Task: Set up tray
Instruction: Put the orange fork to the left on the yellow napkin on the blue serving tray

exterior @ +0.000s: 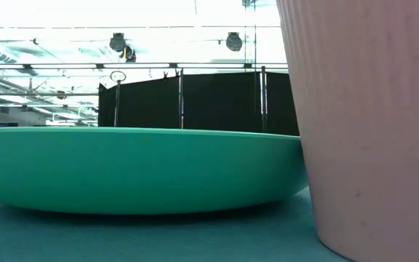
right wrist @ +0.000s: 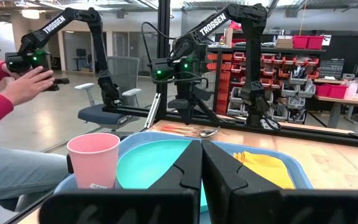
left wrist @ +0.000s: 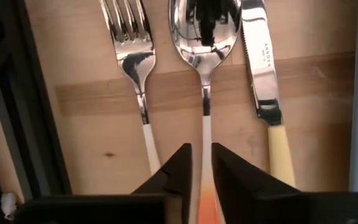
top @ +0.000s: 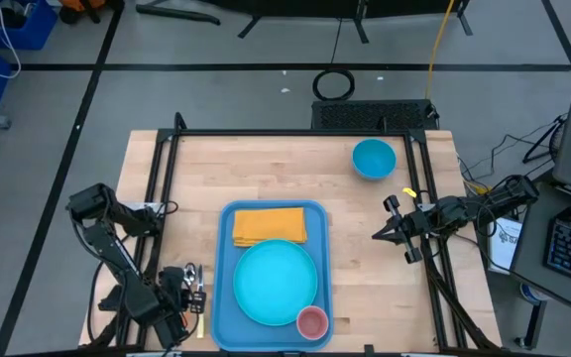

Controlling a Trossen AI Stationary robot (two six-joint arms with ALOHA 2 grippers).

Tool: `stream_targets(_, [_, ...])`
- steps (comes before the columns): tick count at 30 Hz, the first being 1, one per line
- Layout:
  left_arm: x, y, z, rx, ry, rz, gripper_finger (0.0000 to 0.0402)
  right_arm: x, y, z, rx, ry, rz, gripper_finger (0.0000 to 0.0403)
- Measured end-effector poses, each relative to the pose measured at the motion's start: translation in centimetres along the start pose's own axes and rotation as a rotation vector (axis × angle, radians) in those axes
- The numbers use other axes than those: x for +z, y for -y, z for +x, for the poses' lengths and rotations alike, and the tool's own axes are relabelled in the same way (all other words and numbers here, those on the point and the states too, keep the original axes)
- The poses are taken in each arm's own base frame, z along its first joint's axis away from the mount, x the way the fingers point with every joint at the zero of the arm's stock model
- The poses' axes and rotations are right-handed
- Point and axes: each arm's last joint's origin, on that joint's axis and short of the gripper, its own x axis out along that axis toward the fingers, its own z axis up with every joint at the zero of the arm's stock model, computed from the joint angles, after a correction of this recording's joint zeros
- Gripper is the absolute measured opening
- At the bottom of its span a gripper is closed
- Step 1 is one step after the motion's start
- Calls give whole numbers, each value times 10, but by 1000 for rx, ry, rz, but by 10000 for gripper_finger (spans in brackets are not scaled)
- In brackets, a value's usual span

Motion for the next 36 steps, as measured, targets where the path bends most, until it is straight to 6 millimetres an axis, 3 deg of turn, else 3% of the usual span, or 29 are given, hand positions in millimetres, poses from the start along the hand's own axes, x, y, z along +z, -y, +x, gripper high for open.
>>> stream_targets(11, [-7, -10, 0, 48, -31, 4, 161, 0, 0, 0, 0, 0, 0, 0])
stream_targets(23, [2, -11, 15, 103, -5, -9, 166, 0, 0, 0, 0, 0, 0, 0])
stream_targets(36, [4, -11, 17, 167, -39, -12, 166, 0, 0, 0, 0, 0, 0, 0])
